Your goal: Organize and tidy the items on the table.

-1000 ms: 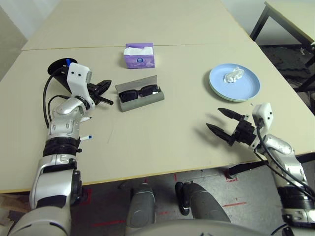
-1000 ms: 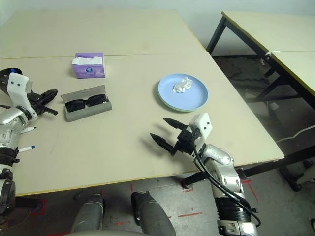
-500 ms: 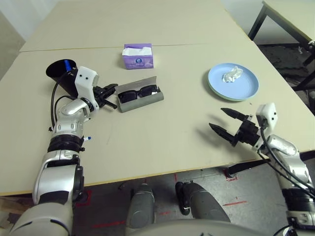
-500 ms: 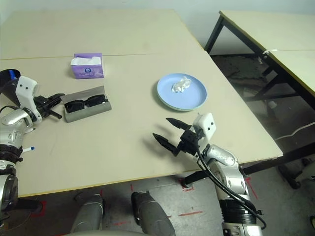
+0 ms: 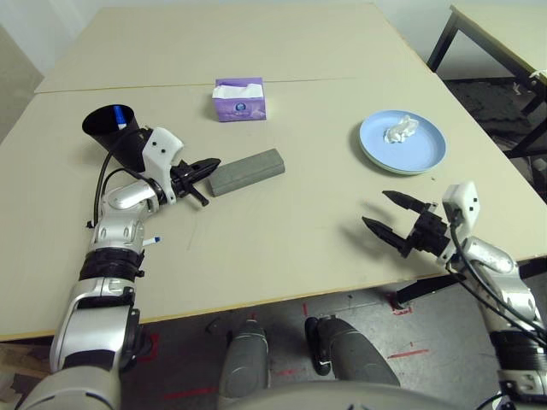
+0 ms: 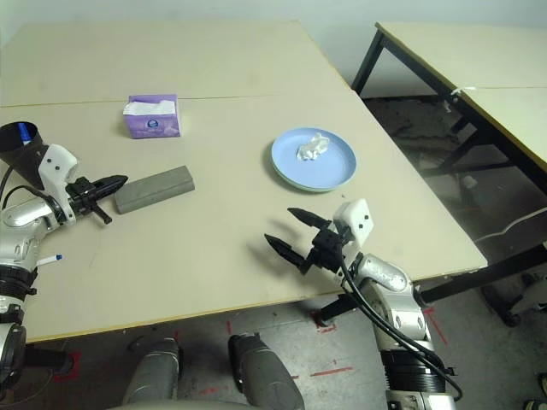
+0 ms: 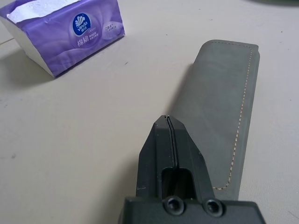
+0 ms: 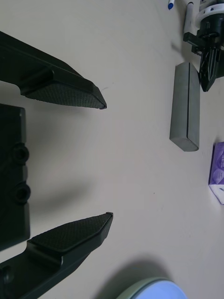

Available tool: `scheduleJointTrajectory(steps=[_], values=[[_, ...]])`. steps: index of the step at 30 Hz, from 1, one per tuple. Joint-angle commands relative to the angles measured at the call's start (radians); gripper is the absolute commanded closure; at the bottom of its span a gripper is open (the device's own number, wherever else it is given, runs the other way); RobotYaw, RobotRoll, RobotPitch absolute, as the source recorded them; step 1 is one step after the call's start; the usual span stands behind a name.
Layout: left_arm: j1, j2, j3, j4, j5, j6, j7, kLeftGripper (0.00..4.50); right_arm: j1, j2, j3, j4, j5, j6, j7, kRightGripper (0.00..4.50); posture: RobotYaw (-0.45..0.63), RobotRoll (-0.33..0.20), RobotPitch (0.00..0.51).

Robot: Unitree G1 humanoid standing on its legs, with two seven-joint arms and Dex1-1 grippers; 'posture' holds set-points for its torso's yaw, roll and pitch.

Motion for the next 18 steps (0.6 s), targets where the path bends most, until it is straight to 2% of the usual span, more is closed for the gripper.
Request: scheduleJointTrajectory(steps=[1,6,11,15,18], values=[[0.017,0.005,0.024,-0.015,-0.029,0.053,0.006,4.49,0.006,0.004,0.013,0.002,0.003,0.0,-0.002,0.0,-0.08,0.0,0.158],[0.018,0.063,0.089,-0.091,-0.095,0.164,0.0,4.49,0.005,-0.018,0.03,0.007,-0.007,-0.041,0.051,0.0,-0.08,0.0,0.156],[0.094,0.136,0.096,-0.276,-0.138,0.292,-0.039,4.49,-0.007,-0.024,0.054,0.036,-0.011,-0.079,0.103,0.0,-0.05,0.0,0.163],[0.166,0.232,0.077,-0.418,-0.154,0.374,-0.126,4.49,-0.023,-0.012,0.09,0.07,-0.025,-0.101,0.127,0.0,-0.01,0.0,0.167],[0.227,0.336,0.067,-0.493,-0.158,0.417,-0.216,4.49,-0.047,0.001,0.109,0.099,-0.031,-0.117,0.134,0.0,0.01,0.0,0.167]])
